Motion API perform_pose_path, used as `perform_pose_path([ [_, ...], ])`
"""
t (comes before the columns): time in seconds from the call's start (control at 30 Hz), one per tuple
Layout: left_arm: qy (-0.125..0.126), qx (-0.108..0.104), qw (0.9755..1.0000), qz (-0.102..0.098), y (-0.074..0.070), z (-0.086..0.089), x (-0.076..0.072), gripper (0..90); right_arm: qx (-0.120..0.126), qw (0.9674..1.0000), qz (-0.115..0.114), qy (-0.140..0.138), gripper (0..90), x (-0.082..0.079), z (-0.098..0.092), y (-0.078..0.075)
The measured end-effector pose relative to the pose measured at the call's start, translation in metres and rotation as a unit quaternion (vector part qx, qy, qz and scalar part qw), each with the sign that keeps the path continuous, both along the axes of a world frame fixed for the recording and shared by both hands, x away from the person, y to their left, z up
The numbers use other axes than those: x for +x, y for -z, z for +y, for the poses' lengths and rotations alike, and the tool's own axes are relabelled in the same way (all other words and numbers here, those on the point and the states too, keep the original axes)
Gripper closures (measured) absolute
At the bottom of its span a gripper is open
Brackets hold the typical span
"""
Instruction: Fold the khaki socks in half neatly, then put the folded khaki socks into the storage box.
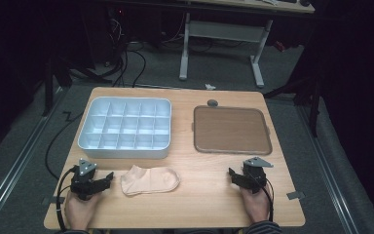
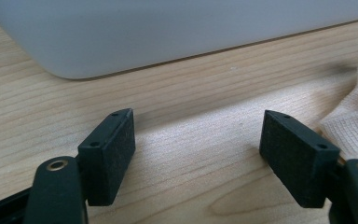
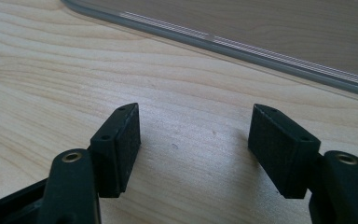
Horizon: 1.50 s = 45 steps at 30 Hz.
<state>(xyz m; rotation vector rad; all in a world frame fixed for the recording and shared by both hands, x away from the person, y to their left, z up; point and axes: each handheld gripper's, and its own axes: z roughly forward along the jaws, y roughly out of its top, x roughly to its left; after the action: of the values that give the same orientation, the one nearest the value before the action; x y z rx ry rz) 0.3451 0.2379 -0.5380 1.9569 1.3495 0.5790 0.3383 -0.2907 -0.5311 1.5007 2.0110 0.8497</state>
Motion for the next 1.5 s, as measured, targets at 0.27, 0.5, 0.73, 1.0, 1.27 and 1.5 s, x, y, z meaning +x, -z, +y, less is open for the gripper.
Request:
perform_pose_path([
  [0.27, 0.001, 0.0, 1.0, 0.002, -0.0002, 0.0002, -0.0008, 27.3, 0.001, 1.0, 0.001, -0.001, 34.0, -0.0001, 0.0002, 0.0],
  [0.5, 0.0, 0.0, 1.0, 0.002, -0.0003, 0.0002, -0.0012, 27.3, 0.001, 1.0, 0.001, 0.0, 34.0, -0.0001, 0.0002, 0.0],
  [0.73, -0.002, 0.001, 1.0, 0.001, -0.0002, 0.0002, -0.0016, 27.6, 0.0, 1.0, 0.0, 0.0, 34.1, -0.0001, 0.0002, 0.0],
  [1.0, -0.012, 0.0, 0.9999, -0.002, -0.0005, 0.0008, -0.0021, 32.0, 0.001, 1.0, -0.001, -0.004, 36.2, -0.0001, 0.0003, -0.0001],
  [1.27, -0.009, 0.0, 1.0, -0.002, -0.0005, 0.0002, -0.0023, 31.1, 0.002, 1.0, -0.001, -0.003, 36.5, -0.0002, 0.0003, -0.0001],
  [1.5, -0.011, -0.001, 0.9999, -0.002, -0.0009, -0.0001, -0.0036, 33.2, -0.002, 1.0, -0.004, -0.004, 40.9, -0.0014, 0.0004, -0.0003],
])
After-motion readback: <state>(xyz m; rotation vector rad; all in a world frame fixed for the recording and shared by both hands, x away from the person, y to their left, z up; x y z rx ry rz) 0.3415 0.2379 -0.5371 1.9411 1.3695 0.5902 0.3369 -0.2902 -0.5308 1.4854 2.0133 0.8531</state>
